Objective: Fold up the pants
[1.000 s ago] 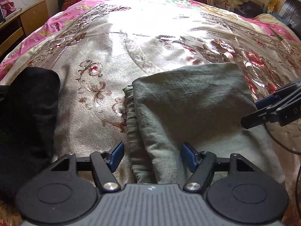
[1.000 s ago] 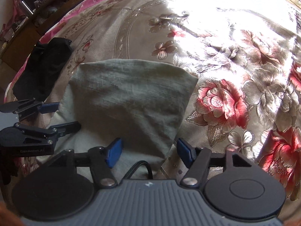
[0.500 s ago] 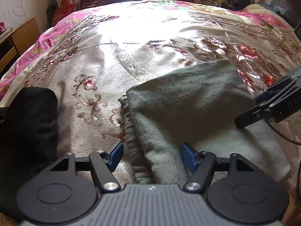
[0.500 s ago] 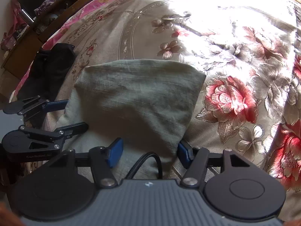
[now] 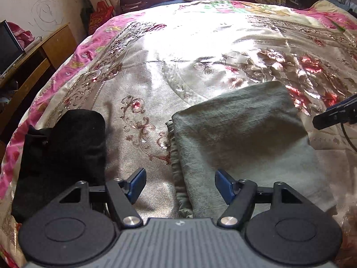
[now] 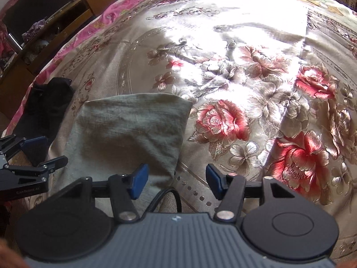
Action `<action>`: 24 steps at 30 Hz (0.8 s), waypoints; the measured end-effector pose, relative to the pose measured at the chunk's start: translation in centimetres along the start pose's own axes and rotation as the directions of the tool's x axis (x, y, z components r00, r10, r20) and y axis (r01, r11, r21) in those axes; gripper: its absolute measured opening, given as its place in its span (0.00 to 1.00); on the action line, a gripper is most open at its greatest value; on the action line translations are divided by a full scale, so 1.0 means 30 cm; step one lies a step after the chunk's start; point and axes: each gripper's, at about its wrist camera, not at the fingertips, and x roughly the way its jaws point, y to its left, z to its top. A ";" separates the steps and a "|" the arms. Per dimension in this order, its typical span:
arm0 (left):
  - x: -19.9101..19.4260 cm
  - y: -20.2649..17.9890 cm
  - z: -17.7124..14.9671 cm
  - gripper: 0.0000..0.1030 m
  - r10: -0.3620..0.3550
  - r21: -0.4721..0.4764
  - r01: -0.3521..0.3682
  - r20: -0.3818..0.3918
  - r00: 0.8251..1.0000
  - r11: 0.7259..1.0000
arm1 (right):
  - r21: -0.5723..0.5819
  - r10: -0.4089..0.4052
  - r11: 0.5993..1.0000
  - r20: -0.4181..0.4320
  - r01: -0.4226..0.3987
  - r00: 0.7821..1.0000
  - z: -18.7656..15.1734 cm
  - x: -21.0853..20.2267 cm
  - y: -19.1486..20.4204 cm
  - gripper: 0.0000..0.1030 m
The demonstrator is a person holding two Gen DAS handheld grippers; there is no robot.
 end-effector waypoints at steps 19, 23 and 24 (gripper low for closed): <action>-0.288 -0.349 -0.017 0.85 0.153 -0.210 -0.156 -0.029 0.988 0.965 | -0.053 0.117 0.991 -0.042 -0.120 0.992 -0.165 -0.231 0.030 0.58; -0.346 -0.388 -0.038 0.87 0.177 -0.251 -0.190 -0.074 0.981 0.949 | -0.076 0.121 0.989 -0.057 -0.125 0.991 -0.198 -0.305 0.058 0.58; -0.357 -0.384 -0.049 0.87 0.154 -0.274 -0.170 -0.080 0.985 0.947 | -0.074 0.116 0.990 -0.056 -0.120 0.992 -0.206 -0.323 0.063 0.58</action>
